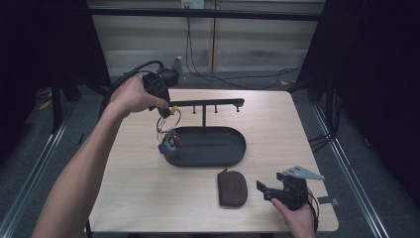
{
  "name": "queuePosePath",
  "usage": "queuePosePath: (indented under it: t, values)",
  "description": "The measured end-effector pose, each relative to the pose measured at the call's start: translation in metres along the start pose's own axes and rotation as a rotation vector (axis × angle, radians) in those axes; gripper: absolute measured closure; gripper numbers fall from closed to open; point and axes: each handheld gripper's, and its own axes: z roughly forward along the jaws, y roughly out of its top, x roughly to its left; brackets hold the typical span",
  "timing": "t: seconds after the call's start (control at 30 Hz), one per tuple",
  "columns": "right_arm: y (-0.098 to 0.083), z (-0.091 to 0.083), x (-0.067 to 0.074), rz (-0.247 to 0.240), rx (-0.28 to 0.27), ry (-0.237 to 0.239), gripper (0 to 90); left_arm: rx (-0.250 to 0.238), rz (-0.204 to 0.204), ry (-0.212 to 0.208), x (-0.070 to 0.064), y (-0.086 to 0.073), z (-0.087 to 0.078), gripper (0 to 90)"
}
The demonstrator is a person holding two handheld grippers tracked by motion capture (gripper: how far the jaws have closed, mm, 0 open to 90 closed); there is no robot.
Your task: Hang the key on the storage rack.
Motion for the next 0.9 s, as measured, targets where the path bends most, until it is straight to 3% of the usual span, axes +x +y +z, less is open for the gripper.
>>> queuePosePath:
  t: [0.13, 0.27, 0.4, 0.67, 0.9]
  values:
    - [0.0, 0.0, 0.0, -0.001, 0.0, 0.001, 16.1, 0.001, -0.014, 0.018, 0.004, 0.006, 0.002, 85.1]
    - [0.0, 0.0, 0.001, -0.004, 0.003, 0.007, 16.1, 0.001, -0.013, 0.009, 0.007, 0.012, 0.005, 85.1]
    - [0.0, 0.0, 0.001, -0.005, 0.0, 0.007, 16.1, 0.013, -0.023, 0.035, 0.012, 0.013, 0.011, 85.1]
    - [0.0, 0.0, 0.002, -0.007, 0.002, 0.008, 16.1, 0.014, -0.029, 0.038, 0.016, 0.01, 0.016, 85.0]
    - [0.0, 0.0, 0.003, -0.01, 0.001, 0.01, 16.1, 0.002, -0.057, 0.012, 0.023, 0.006, 0.022, 84.9]
